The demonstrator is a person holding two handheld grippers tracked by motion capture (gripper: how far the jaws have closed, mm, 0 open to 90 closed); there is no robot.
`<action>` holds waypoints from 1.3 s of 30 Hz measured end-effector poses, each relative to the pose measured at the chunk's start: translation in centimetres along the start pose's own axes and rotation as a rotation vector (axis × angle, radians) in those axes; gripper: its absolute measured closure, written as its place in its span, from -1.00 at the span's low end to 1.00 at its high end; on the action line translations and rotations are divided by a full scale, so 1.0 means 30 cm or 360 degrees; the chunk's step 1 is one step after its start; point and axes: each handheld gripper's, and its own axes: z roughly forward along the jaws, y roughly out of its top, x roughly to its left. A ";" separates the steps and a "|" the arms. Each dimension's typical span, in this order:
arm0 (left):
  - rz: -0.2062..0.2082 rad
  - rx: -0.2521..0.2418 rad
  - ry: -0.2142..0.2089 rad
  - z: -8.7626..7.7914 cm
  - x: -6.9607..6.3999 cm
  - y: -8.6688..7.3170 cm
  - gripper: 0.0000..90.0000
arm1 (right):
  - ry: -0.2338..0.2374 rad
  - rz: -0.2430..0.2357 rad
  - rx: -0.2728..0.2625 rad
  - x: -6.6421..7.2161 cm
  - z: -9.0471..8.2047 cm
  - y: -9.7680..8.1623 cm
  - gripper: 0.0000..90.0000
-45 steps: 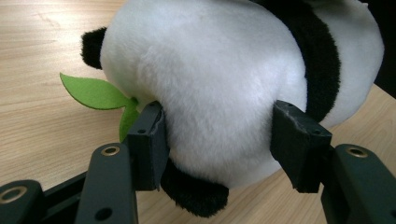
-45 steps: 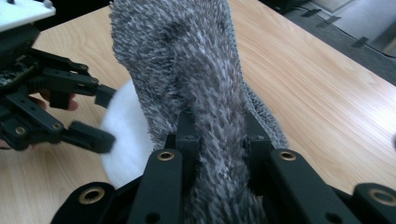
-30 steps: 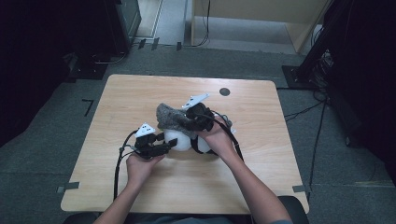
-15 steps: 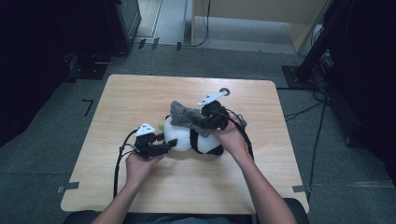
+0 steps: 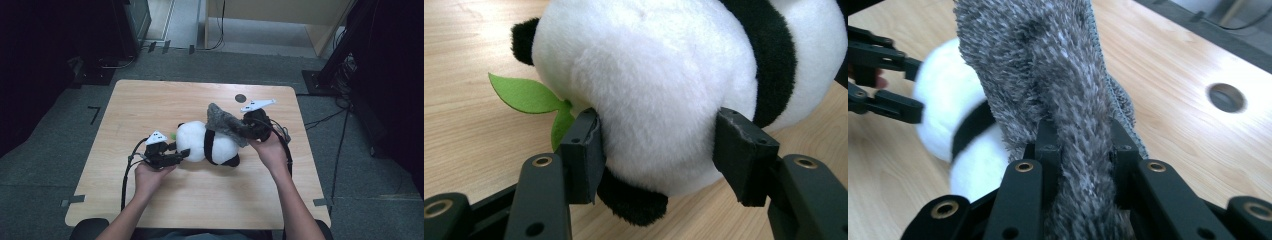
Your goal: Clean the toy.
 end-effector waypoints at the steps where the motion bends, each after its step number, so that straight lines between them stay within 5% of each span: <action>1: -0.0002 0.0001 -0.0001 0.000 0.000 -0.001 -0.08 | -0.0015 0.0007 0.0000 -0.009 -0.009 -0.006 0.66; 6: -0.0002 -0.0001 -0.0007 -0.001 0.004 -0.004 -0.08 | -0.0083 0.0050 0.0007 -0.038 -0.035 -0.043 0.66; 11: 0.0006 -0.0001 -0.0007 -0.002 0.004 -0.005 -0.08 | -0.0065 0.0106 0.0004 -0.051 -0.033 -0.076 0.66; 18: 0.0012 0.0004 -0.0006 -0.002 0.003 -0.002 -0.09 | -0.0161 0.0210 -0.0036 -0.095 -0.099 -0.131 0.66; 24: 0.0020 0.0007 -0.0006 -0.003 0.004 -0.002 -0.09 | -0.0082 0.0294 -0.0020 -0.098 -0.077 -0.186 0.65; 30: 0.0026 0.0012 0.0000 -0.004 0.005 -0.001 -0.08 | -0.0015 0.0255 0.0040 -0.063 0.006 -0.211 0.65; 39: 0.0022 0.0007 -0.0005 -0.002 0.006 -0.001 -0.08 | 0.0048 0.0369 0.0033 -0.070 0.053 -0.238 0.66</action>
